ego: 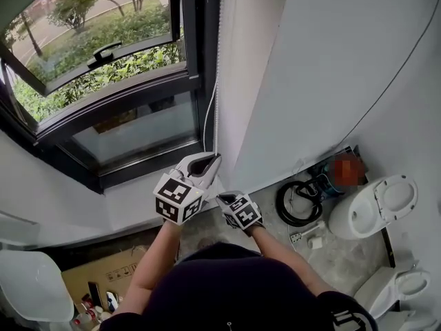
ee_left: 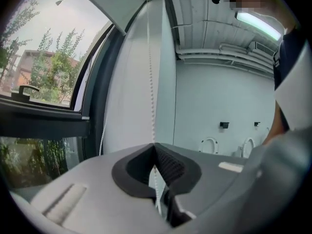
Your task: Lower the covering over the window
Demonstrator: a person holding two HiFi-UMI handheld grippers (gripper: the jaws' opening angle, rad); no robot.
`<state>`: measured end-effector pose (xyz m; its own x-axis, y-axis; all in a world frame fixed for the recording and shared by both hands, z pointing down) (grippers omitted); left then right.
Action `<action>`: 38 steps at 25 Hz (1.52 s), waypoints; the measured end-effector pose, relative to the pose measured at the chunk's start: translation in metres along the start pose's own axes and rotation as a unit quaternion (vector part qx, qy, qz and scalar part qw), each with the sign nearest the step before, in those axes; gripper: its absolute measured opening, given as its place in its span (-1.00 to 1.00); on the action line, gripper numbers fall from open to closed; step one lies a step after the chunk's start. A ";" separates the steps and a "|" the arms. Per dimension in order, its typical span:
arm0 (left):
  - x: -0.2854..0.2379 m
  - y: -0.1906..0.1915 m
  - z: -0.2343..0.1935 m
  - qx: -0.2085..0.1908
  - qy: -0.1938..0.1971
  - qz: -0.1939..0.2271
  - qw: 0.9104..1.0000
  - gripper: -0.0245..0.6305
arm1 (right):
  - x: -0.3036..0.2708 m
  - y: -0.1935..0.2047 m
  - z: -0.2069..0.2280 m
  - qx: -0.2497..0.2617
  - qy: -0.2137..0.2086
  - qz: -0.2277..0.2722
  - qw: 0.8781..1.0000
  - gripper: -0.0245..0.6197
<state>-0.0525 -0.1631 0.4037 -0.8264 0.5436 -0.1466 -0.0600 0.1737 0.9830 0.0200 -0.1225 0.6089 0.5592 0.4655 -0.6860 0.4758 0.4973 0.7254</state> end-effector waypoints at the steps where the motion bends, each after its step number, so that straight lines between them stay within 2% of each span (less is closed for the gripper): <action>1: 0.000 0.006 0.000 0.009 0.002 0.001 1.000 -0.89 | -0.001 0.005 0.000 -0.001 0.001 -0.006 1.000 -0.89; 6: -0.003 0.032 -0.002 0.039 0.004 -0.014 0.999 -0.89 | -0.003 0.018 0.001 -0.003 0.003 -0.024 1.000 -0.89; 16: -0.007 0.111 -0.001 0.099 0.004 -0.094 0.991 -0.89 | 0.001 0.014 0.001 0.002 0.006 -0.018 1.000 -0.89; 22: -0.006 0.135 -0.001 0.115 0.001 -0.119 0.986 -0.89 | 0.003 0.012 0.000 0.003 0.007 -0.014 1.000 -0.89; 27: -0.006 0.141 -0.002 0.122 0.000 -0.121 0.985 -0.89 | 0.007 0.009 0.001 0.016 0.018 -0.005 1.000 -0.88; 29: -0.006 0.140 -0.003 0.120 -0.001 -0.123 0.985 -0.89 | 0.010 0.005 0.004 0.018 0.017 0.009 1.000 -0.88; 31: -0.006 0.140 -0.004 0.119 -0.002 -0.122 0.985 -0.89 | 0.017 -0.004 0.010 0.001 0.012 0.038 0.999 -0.41; 32: -0.006 0.140 -0.004 0.120 -0.003 -0.121 0.985 -0.89 | 0.022 -0.010 0.013 -0.007 0.009 0.057 0.998 -0.35; 38: -0.006 0.140 -0.004 0.120 -0.003 -0.121 0.985 -0.89 | 0.071 -0.065 0.022 -0.012 0.022 0.171 0.985 -0.35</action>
<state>-0.0581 -0.1451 0.5430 -0.8009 0.4674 -0.3743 -0.1197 0.4875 0.8649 0.0440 -0.1383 0.5141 0.6537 0.6394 -0.4048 0.2484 0.3240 0.9129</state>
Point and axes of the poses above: the fingertips, and each gripper's own axes: x backward along the fingers, z to its right, y out of its underside, the point moved 6 cm from there along x, backward along the fingers, and after that the axes turned 7 degrees about y, right-handed, at the moved point
